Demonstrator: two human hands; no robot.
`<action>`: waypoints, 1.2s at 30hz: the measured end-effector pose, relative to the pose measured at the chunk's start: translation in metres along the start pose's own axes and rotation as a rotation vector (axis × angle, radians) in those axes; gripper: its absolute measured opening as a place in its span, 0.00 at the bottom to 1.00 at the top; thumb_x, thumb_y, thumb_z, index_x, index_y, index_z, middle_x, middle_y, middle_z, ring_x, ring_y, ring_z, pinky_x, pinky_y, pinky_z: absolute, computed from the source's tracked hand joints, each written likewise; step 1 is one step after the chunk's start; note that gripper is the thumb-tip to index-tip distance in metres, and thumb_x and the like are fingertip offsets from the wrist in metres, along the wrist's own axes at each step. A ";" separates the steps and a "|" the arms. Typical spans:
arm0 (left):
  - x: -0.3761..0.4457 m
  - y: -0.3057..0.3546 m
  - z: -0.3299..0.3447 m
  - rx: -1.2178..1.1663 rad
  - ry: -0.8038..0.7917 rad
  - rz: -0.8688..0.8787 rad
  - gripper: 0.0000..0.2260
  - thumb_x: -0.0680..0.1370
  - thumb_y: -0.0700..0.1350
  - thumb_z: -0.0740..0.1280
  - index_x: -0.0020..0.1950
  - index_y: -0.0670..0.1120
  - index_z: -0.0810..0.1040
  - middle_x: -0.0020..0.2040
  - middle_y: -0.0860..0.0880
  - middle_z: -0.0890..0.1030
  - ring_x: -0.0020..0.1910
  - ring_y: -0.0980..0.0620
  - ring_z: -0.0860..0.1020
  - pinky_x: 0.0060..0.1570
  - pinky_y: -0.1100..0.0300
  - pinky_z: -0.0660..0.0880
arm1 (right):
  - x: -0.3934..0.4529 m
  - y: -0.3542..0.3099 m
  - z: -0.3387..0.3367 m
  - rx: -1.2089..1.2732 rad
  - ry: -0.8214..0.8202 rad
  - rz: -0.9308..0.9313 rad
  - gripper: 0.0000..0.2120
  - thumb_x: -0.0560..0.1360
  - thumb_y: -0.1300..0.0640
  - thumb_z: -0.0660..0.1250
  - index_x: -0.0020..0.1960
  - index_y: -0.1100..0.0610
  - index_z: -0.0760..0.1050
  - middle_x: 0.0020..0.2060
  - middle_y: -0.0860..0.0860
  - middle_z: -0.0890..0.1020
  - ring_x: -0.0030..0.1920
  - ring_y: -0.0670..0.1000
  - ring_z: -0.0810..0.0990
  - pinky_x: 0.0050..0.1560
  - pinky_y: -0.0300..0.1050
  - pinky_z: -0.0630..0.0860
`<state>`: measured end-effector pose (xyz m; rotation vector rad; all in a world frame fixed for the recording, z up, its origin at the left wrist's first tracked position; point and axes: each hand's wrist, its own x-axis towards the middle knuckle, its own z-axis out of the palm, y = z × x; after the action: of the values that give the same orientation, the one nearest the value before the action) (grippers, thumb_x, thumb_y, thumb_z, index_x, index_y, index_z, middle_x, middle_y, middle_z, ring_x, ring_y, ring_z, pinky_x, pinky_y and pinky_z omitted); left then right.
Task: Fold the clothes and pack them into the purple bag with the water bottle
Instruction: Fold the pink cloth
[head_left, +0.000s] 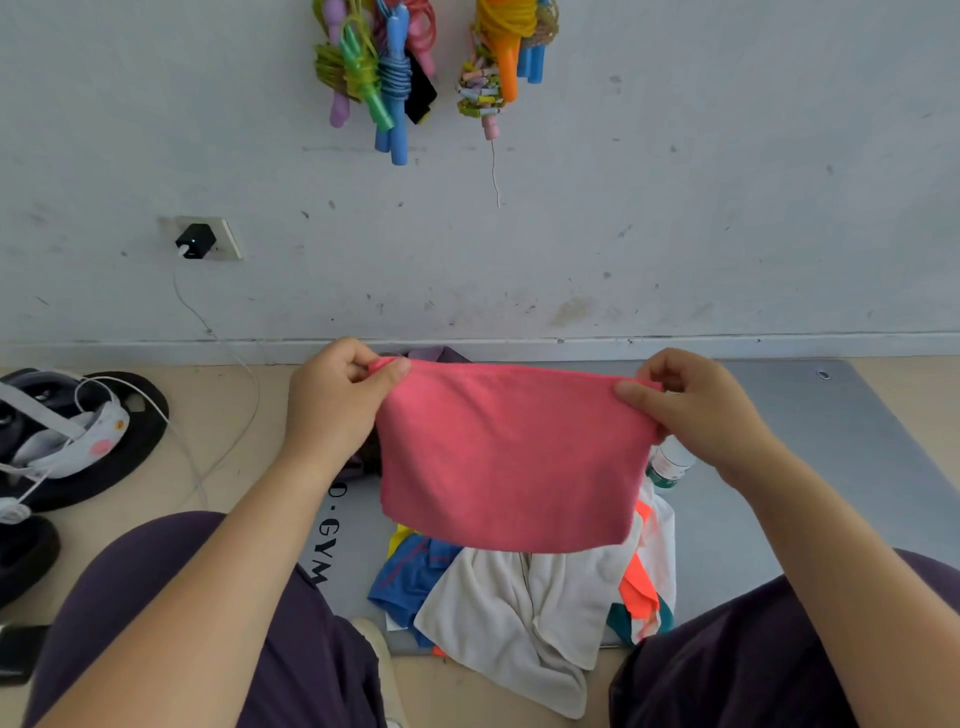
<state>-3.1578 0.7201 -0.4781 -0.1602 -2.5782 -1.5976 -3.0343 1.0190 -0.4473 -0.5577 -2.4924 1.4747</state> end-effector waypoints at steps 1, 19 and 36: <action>-0.001 0.001 0.003 -0.029 -0.034 -0.028 0.11 0.72 0.50 0.75 0.35 0.49 0.75 0.31 0.51 0.81 0.29 0.55 0.76 0.29 0.57 0.74 | -0.001 -0.001 0.002 0.003 -0.048 0.009 0.08 0.74 0.59 0.72 0.44 0.58 0.73 0.32 0.58 0.78 0.27 0.54 0.77 0.31 0.44 0.76; -0.049 0.044 0.055 -0.606 -0.672 -0.305 0.09 0.79 0.40 0.67 0.46 0.46 0.87 0.48 0.42 0.86 0.49 0.48 0.84 0.47 0.61 0.80 | -0.023 -0.022 0.049 -0.079 -0.197 -0.288 0.03 0.73 0.57 0.74 0.41 0.52 0.81 0.25 0.47 0.76 0.26 0.43 0.72 0.32 0.32 0.68; -0.032 0.046 0.028 -0.441 -0.584 -0.033 0.07 0.66 0.47 0.75 0.42 0.51 0.85 0.39 0.55 0.85 0.39 0.63 0.81 0.35 0.73 0.72 | -0.009 -0.010 0.007 -0.550 -0.299 -0.229 0.14 0.72 0.43 0.71 0.53 0.49 0.79 0.55 0.47 0.73 0.57 0.48 0.72 0.62 0.45 0.69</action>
<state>-3.1203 0.7642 -0.4541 -0.7183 -2.5369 -2.4087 -3.0305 1.0052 -0.4415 -0.1161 -3.0845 0.8323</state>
